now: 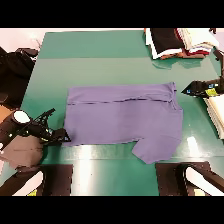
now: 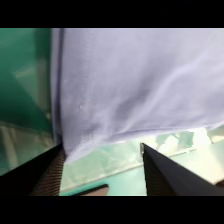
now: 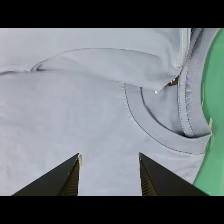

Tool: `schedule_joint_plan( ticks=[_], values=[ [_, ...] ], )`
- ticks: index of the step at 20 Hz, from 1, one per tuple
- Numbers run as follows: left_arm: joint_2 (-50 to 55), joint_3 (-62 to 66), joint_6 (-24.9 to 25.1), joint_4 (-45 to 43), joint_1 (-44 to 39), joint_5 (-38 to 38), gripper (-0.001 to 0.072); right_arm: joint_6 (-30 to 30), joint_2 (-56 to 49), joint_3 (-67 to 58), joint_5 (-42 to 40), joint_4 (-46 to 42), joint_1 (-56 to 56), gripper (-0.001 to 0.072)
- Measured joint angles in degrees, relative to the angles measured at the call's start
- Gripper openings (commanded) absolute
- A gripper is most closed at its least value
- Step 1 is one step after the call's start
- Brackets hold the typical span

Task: Fold the shirts.

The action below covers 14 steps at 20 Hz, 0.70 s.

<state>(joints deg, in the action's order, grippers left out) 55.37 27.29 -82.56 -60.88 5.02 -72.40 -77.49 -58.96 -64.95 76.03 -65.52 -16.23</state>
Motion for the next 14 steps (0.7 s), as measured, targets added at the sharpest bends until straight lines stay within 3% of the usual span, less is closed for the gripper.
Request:
schedule_joint_plan(
  ticks=[1,2,3,4,12,14],
  values=[
    [0.0,-0.4,0.2,0.3,0.0,0.0,0.0267,0.0,0.4,0.0,0.0,0.0,0.0,0.0412],
    [0.0,-0.9,0.2,-0.2,0.0,0.5,0.0175,0.0,0.8,0.1,0.1,0.0,0.0,0.0412],
    [0.0,-1.0,0.4,-0.4,0.0,1.0,0.0170,0.0,1.1,0.1,0.2,0.0,0.0,0.0412],
    [0.0,-0.9,0.4,0.1,0.0,1.7,0.0027,0.0,1.3,0.1,0.5,-0.1,0.0,0.0412],
    [-0.2,5.4,2.9,0.4,-0.1,-1.0,0.0023,-0.4,4.2,9.8,5.8,-7.3,-1.4,0.0416],
    [-0.2,6.1,3.7,0.1,-0.1,-2.3,0.0024,-0.5,5.6,15.2,7.3,-8.7,-3.5,0.0538]
  ],
)
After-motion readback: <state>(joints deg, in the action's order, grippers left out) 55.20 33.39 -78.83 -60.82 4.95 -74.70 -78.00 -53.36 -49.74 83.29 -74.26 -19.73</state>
